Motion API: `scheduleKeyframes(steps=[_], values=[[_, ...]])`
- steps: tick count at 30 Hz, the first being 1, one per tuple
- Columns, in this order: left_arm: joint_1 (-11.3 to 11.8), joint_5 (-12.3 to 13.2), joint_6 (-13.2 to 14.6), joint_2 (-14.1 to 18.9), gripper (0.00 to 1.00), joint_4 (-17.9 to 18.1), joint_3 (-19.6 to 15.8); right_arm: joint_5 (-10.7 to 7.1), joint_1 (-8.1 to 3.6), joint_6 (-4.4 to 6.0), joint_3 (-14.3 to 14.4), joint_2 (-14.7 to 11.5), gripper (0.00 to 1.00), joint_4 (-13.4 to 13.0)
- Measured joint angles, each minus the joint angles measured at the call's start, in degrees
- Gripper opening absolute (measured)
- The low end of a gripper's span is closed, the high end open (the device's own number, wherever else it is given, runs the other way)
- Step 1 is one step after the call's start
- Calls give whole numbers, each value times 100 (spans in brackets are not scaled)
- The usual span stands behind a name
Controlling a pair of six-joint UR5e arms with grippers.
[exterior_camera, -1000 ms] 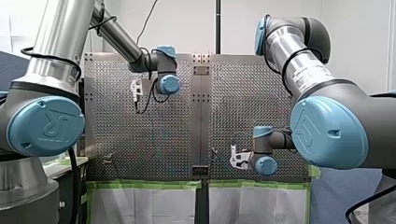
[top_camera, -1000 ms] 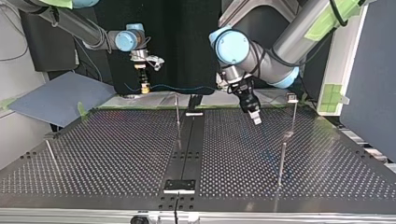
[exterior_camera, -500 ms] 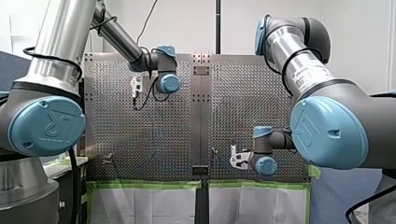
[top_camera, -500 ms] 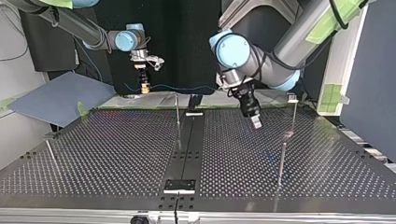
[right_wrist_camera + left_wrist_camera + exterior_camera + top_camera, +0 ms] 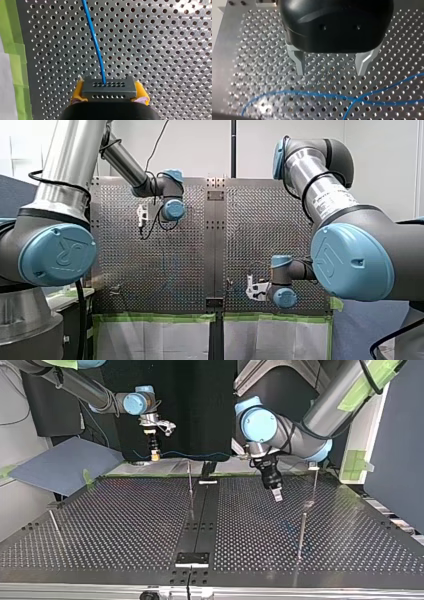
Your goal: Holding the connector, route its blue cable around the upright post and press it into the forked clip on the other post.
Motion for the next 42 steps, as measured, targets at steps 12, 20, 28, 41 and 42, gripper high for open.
scheduleKeyframes(steps=[12,20,28,41,42], values=[[413,15,-500,4,100,-107,91,-2,-23,4,1,2,7,-27],[410,-287,-175,7,100,-48,111,-7,-33,4,1,-1,7,-28],[340,-604,234,7,100,88,117,-9,-35,4,2,0,7,-19],[414,-639,869,3,100,331,134,-9,-26,4,2,4,7,-18],[419,-596,919,2,100,340,134,-9,-26,4,2,4,7,-18]])
